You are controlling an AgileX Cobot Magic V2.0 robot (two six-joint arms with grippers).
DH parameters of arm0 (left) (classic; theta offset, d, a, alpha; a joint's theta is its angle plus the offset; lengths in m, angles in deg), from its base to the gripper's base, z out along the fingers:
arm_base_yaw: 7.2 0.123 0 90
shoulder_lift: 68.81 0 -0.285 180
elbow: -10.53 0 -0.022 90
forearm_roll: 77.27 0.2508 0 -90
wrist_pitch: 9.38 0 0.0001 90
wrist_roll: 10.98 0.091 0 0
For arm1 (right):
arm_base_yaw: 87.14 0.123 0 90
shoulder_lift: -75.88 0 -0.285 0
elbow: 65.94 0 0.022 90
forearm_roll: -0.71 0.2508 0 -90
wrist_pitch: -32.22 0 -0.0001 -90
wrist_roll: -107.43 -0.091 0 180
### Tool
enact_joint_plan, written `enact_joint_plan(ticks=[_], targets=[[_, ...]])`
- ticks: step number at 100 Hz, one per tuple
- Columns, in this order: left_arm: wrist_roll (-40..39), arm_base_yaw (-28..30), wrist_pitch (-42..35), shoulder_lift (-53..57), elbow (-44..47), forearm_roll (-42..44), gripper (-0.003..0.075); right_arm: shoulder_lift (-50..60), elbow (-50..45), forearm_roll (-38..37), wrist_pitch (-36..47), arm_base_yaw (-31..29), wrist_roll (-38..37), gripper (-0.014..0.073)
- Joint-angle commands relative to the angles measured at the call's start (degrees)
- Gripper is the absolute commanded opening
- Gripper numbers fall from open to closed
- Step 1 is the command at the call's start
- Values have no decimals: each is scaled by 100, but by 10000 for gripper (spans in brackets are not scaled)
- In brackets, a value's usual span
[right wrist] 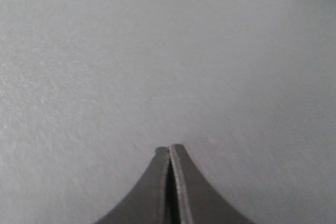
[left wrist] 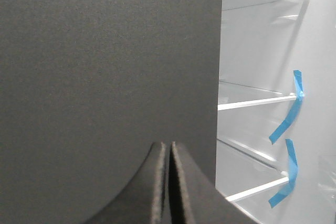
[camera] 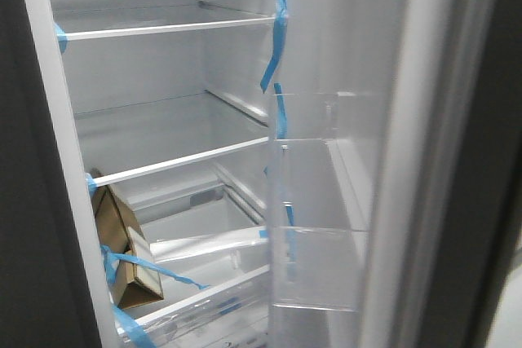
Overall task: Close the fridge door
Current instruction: 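Push the door with the right gripper, swinging it shut toward the fridge body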
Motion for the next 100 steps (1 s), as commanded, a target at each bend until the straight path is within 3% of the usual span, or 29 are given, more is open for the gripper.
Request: enact_joint_plan(ticks=[1,42,100], targets=[[-25,-3,-426,61,201,-23,-20,-63,339,111,-17,423,78,-46],[-25,-3,-426,61,201,-23,-20,-1143,1197,-1098,1299,2076,78,-46],[-25,-3,-426,61,201,-23,-20,-3447,3971,-3190,1979,3056,78,-46]])
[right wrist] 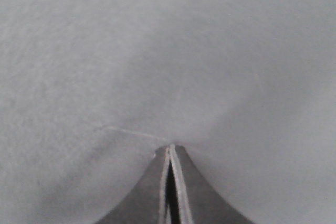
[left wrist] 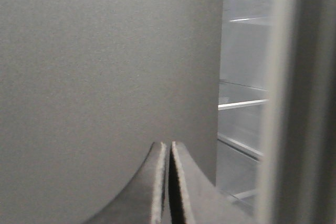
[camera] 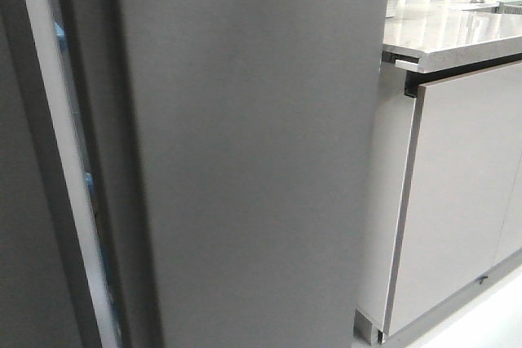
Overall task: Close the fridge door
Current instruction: 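Push the door with the right gripper, swinging it shut toward the fridge body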
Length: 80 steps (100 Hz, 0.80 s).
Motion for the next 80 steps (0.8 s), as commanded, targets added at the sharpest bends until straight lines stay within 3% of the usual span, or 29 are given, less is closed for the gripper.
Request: enact_joint_plan(ticks=[1,38,64,80], targets=[[-25,-3,-426,61,201,-23,-20,-193,720,-195,601,121,74,-46],[-25,-3,-426,61,201,-23,-20,-1733,2772,-510,538,399,74,-46],[-25,-3,-426,61,201,-23,-20,-1883,2937,-577,211,437,74,-46],[-25,-3,-426,61,201,-23,-20,-1628,2937,-1204,-330,389,15,-46]])
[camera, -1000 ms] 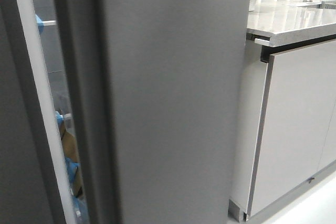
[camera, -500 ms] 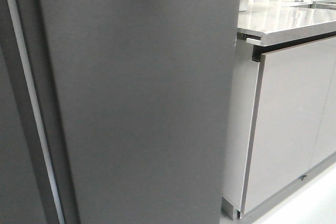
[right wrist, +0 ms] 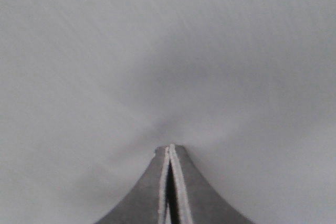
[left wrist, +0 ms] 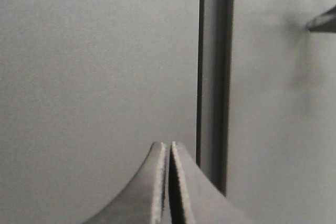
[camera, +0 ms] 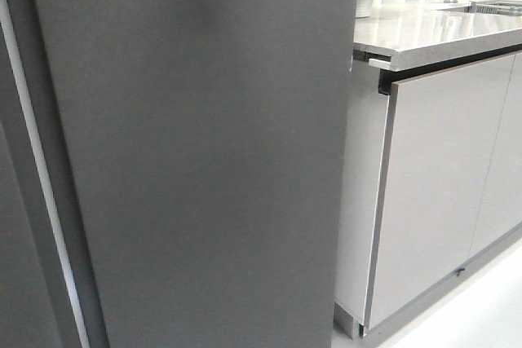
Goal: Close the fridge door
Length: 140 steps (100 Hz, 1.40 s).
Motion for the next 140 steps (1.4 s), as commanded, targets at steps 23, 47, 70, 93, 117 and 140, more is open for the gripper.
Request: enact_joint_plan(ticks=[23,47,70,93,117,140], targets=[[-25,-3,-426,61,201,-23,-20,1201,186,-1348,-789,-315,-491,-46],[-25,-3,-426,61,201,-23,-20,2288,-498,-2687,-1490,-773,-1180,-46],[-25,-3,-426,61,201,-23,-20,3800,-2339,-3209,-984,-1241,-1261,-46],[-25,-3,-426,61,201,-23,-20,5679,-4903,-3438,-23,-1709,-1250,-46],[-25,-3,-426,61,201,-23,-20,7789,-7833,-3480,1393,-1891,-1250,-46],[-25,-3,-426,61,201,-23,-20,9689,-9936,-3480,1642,-2156,-1250,-46]])
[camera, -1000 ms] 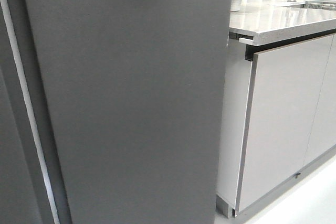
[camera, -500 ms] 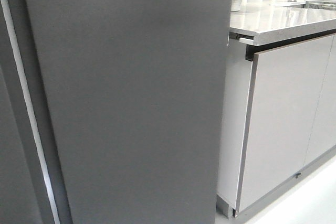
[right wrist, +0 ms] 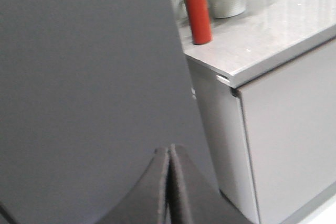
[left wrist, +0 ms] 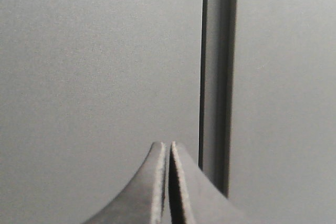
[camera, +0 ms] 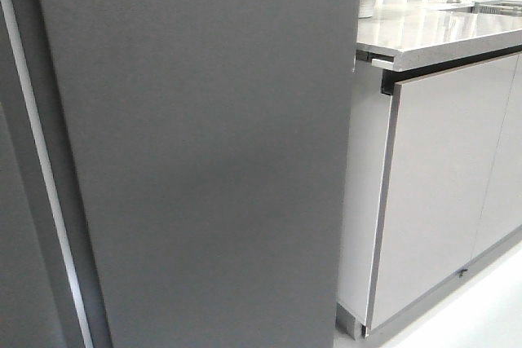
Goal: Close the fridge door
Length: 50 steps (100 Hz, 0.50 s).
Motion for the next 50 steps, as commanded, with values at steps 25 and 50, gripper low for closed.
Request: enact_joint_plan(ticks=[25,50], targets=[[-25,-3,-426,61,201,-23,-20,2293,-2092,-78,599,-374,32,-46],[-25,-3,-426,61,201,-23,-20,3173,-2977,-482,665,-374,32,-46]])
